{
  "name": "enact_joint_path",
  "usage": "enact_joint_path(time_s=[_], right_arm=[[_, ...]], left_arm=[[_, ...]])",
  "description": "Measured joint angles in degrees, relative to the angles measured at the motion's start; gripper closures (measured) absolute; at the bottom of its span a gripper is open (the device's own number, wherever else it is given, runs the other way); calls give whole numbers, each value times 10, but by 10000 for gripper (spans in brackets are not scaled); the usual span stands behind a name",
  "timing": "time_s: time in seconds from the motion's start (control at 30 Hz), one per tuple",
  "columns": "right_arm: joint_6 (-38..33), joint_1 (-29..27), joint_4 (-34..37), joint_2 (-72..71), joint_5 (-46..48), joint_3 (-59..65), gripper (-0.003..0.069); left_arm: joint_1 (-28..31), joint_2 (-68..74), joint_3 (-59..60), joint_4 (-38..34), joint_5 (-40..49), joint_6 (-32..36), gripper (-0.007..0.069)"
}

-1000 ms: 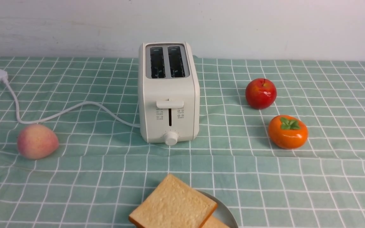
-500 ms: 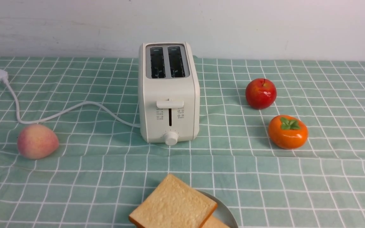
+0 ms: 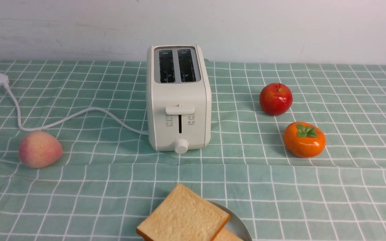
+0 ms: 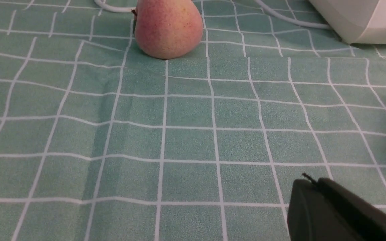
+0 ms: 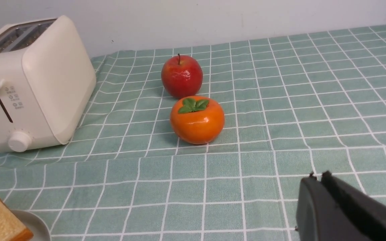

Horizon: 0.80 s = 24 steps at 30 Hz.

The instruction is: Take toasted bread from bread machine on blue coffee table place on plate.

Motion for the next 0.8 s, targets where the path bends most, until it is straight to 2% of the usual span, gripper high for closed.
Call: enact_joint_path(time_s=[0.8], right_arm=[[1,0,0,0,0,0,619]], left_arm=[[-5,0,0,-4,-1,1,605]])
